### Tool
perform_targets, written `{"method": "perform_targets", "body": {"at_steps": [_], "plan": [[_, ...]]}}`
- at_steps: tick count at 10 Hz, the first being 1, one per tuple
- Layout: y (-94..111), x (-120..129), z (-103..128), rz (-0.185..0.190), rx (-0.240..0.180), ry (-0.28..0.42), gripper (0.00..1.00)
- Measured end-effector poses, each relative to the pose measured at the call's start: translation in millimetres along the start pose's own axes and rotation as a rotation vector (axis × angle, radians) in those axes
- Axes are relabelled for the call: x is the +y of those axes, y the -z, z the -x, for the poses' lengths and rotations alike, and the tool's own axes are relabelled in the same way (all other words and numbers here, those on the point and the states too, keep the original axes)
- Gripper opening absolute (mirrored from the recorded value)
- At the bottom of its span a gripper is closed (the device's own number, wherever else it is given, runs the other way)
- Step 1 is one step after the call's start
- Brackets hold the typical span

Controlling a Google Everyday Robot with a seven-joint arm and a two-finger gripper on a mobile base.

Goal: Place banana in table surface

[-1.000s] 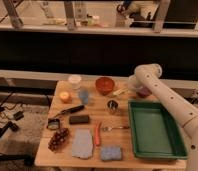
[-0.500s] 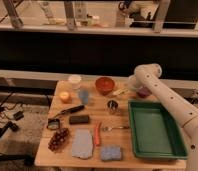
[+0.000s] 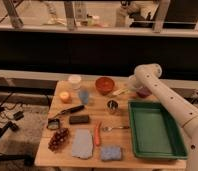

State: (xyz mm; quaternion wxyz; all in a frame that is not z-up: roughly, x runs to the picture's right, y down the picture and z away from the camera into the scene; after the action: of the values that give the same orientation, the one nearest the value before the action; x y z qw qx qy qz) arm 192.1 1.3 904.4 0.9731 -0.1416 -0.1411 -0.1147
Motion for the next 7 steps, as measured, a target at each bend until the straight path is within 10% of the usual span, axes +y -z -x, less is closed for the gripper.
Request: {"method": "perform_targets", "body": {"at_steps": [3,7], "plan": [[0.1,0.2,-0.4,0.0,0.0,0.0,0.0],[0.1,0.2,-0.4,0.0,0.0,0.0,0.33]]}}
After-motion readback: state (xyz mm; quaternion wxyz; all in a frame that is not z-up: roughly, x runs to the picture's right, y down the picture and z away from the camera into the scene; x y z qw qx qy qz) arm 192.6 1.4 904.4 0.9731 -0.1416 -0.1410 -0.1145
